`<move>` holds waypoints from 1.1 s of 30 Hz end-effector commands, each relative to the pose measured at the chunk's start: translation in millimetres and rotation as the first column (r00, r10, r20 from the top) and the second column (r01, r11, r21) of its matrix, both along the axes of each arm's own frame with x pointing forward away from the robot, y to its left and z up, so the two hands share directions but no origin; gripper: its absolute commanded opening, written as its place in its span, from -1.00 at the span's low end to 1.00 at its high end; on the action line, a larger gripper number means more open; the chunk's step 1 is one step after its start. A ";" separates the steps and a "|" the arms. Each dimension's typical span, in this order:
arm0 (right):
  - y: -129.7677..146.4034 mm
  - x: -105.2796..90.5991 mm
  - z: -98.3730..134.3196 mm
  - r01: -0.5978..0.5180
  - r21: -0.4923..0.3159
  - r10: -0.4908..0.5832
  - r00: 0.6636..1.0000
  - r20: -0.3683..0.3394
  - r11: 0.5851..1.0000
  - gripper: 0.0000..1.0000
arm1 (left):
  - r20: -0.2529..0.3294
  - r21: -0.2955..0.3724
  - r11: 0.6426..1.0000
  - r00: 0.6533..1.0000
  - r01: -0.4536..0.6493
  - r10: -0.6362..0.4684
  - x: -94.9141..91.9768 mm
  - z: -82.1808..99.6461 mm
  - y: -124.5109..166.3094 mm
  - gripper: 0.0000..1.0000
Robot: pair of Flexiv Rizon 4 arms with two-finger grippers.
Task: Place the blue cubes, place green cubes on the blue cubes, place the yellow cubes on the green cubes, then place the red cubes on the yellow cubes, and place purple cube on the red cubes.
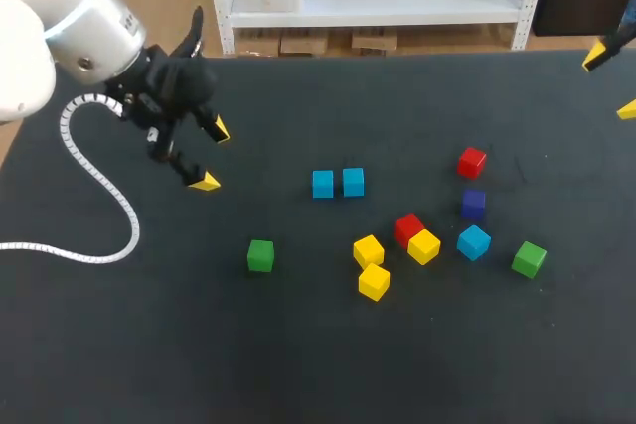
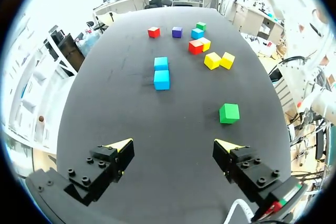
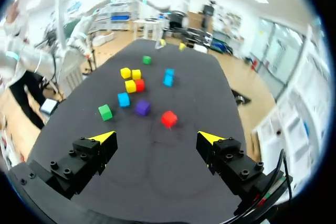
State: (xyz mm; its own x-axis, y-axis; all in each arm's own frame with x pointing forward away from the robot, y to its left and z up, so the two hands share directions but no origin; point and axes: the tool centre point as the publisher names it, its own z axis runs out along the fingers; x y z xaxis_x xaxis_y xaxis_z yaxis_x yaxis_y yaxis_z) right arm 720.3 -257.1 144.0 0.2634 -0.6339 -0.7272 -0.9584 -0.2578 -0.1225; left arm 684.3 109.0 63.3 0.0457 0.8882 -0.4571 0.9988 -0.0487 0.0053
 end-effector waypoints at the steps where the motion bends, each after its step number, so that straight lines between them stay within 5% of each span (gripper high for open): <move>1: 27.1 -32.0 17.5 -0.150 0.001 0.149 0.982 0.118 0.989 1.00 | -0.002 0.001 1.000 1.000 0.003 -0.003 2.1 -0.2 0.0 1.00; 7: 63.1 -73.2 14.1 -0.228 0.019 0.224 0.966 0.127 0.973 1.00 | -0.002 0.001 1.000 1.000 0.003 -0.003 2.1 -0.2 0.0 1.00; 19: 129.5 -127.2 -11.8 -0.197 -0.183 0.217 0.971 0.100 0.963 1.00 | -0.002 0.001 1.000 1.000 0.003 -0.003 2.1 -0.2 0.0 1.00; 33: 167.9 -149.6 -63.3 -0.214 -0.258 0.237 0.970 0.059 0.942 1.00 | -0.002 0.001 1.000 1.000 0.003 -0.003 2.1 -0.2 0.0 1.00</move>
State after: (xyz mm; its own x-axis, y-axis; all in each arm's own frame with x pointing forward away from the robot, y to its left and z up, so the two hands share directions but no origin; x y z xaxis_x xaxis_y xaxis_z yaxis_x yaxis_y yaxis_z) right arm 570.5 -97.5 91.2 0.4683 -0.6681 -0.5783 -0.8575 -0.5014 -0.1152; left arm 684.7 108.8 63.6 0.0449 0.8887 -0.4563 0.9988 -0.0485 0.0038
